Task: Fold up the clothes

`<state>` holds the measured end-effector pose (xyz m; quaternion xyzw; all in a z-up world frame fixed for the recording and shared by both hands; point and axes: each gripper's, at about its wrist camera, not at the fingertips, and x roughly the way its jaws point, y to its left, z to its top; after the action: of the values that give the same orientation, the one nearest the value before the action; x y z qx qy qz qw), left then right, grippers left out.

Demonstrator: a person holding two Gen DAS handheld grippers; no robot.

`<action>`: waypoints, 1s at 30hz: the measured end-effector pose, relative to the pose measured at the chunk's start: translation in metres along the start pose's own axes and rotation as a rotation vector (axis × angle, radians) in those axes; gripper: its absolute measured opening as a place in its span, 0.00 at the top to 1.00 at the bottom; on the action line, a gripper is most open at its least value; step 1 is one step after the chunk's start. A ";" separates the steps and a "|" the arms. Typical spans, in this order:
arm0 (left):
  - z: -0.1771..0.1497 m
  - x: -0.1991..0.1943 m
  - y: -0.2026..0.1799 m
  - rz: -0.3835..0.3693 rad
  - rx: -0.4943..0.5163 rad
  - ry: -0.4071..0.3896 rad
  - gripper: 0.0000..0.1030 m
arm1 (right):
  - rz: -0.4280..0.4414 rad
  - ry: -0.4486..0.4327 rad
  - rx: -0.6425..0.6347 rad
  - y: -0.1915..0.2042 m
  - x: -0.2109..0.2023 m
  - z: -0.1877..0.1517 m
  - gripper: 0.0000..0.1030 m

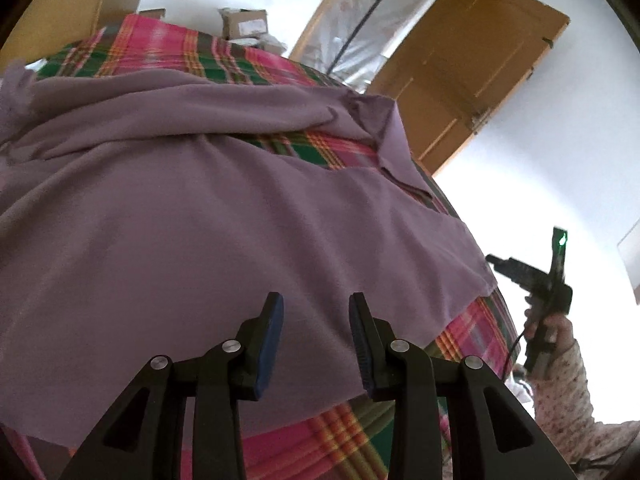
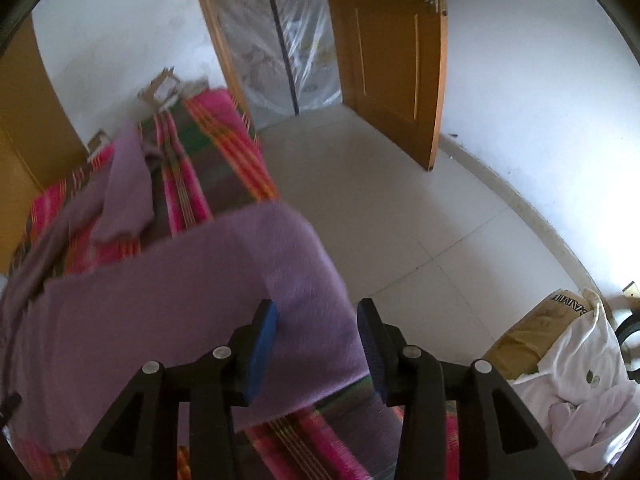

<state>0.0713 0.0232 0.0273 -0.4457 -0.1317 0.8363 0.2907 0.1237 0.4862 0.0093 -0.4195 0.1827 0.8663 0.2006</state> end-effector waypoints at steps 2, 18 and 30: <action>-0.002 -0.006 0.007 0.013 -0.019 -0.010 0.66 | 0.004 -0.015 0.009 0.002 0.000 -0.002 0.66; -0.013 -0.039 0.057 0.115 -0.141 -0.072 0.66 | -0.186 -0.067 -0.108 0.015 0.003 0.017 0.96; 0.027 -0.119 0.073 0.264 -0.100 -0.277 0.66 | 0.037 -0.239 -0.222 0.091 -0.076 0.072 0.86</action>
<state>0.0739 -0.1055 0.0869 -0.3537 -0.1523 0.9130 0.1349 0.0741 0.4288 0.1253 -0.3297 0.0686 0.9283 0.1573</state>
